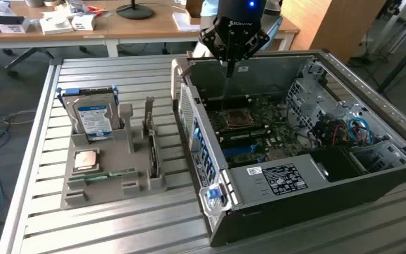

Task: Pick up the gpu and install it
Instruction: 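Reach for the gpu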

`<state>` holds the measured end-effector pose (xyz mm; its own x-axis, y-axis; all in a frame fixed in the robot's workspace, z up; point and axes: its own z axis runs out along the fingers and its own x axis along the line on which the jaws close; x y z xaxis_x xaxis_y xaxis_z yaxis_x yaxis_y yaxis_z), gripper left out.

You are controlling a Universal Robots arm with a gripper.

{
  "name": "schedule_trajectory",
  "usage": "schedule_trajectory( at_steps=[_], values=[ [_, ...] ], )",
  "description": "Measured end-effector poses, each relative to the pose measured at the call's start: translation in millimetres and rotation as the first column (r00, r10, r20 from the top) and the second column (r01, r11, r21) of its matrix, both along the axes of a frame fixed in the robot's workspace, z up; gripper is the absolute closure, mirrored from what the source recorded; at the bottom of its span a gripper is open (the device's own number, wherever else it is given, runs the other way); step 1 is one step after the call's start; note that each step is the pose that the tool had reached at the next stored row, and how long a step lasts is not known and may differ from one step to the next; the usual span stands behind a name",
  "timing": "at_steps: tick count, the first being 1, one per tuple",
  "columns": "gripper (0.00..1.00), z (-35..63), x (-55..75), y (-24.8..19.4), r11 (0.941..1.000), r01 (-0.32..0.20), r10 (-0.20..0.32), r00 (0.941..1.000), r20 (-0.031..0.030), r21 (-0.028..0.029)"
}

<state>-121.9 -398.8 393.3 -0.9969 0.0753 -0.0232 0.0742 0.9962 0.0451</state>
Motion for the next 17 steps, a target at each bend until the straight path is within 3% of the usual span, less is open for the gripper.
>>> schedule_trajectory(
  at_steps=[17],
  values=[
    [0.89, 0.0, -4.9, 0.0, 1.0, 0.0, 0.0, 1.0, 0.0, 0.0]
  ],
)
